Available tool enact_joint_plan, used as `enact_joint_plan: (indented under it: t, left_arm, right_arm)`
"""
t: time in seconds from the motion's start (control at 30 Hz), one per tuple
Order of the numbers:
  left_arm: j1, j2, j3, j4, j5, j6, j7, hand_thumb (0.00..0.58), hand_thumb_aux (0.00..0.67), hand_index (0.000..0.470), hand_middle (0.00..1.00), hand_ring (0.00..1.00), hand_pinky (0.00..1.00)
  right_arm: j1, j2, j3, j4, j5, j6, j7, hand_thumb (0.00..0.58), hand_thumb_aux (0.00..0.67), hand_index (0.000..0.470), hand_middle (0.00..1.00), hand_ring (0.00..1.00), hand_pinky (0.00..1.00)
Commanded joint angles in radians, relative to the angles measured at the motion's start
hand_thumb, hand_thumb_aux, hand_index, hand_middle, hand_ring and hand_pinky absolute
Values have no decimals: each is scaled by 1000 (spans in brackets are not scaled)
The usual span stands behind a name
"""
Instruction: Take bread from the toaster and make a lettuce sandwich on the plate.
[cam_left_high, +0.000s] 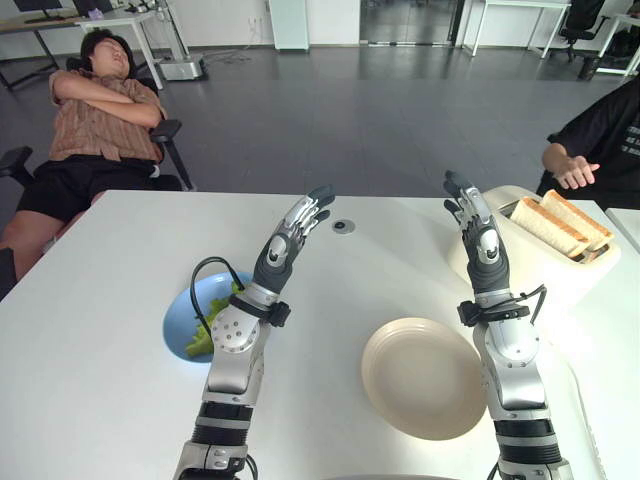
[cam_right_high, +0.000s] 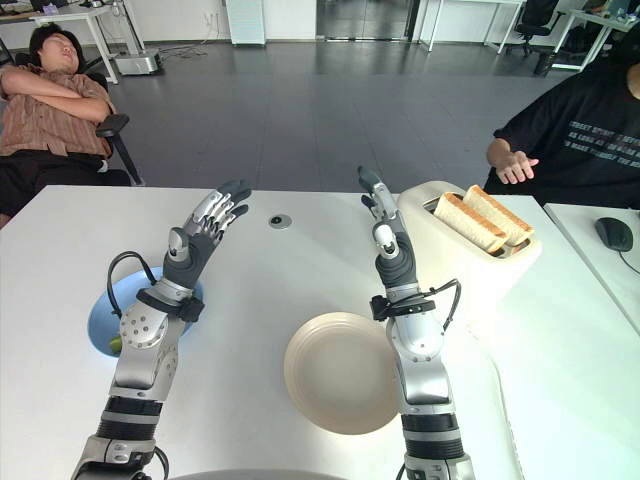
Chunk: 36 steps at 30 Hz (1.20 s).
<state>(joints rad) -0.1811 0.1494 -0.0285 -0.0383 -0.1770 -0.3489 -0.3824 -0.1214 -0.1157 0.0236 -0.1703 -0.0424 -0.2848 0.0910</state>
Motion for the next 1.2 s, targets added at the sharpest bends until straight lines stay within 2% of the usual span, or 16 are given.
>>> enact_joint_plan:
  t: [0.03, 0.3, 0.37, 0.43, 0.6, 0.67, 0.73, 0.9, 1.2]
  left_arm:
    - [0, 9, -1, 14, 5, 5, -8, 0, 0, 0, 0, 0, 0]
    - [40, 16, 7, -21, 14, 8, 7, 0, 0, 0, 0, 0, 0]
    - [38, 23, 6, -18, 21, 8, 9, 0, 0, 0, 0, 0, 0]
    - [26, 39, 16, -5, 38, 10, 17, 0, 0, 0, 0, 0, 0]
    - [-19, 56, 48, 54, 17, 11, 13, 0, 0, 0, 0, 0, 0]
    - [-26, 57, 47, 68, 16, 7, 10, 0, 0, 0, 0, 0, 0]
    - [-30, 58, 46, 74, 13, 6, 8, 0, 0, 0, 0, 0, 0]
    - [-40, 54, 41, 90, 8, 4, 2, 0, 0, 0, 0, 0, 0]
    - [-49, 51, 40, 114, 12, -2, 3, 0, 0, 0, 0, 0, 0]
  right_arm:
    - [5, -1, 0, 6, 1, 11, 5, 0, 0, 0, 0, 0, 0]
    - [-23, 12, 9, 28, 14, 9, 16, 0, 0, 0, 0, 0, 0]
    - [-35, -18, 12, 22, -25, 6, 27, 0, 0, 0, 0, 0, 0]
    - [-88, -110, -26, 31, -102, 3, 34, 0, 0, 0, 0, 0, 0]
    - [-286, -525, -222, 212, -323, 8, -6, 0, 0, 0, 0, 0, 0]
    - [-329, -674, -240, 332, -424, 5, -41, 0, 0, 0, 0, 0, 0]
    - [-333, -766, -231, 392, -491, 19, -46, 0, 0, 0, 0, 0, 0]
    - [-338, -902, -179, 536, -598, 91, -46, 0, 0, 0, 0, 0, 0]
    - [-362, -926, -51, 733, -639, 176, -29, 0, 0, 0, 0, 0, 0]
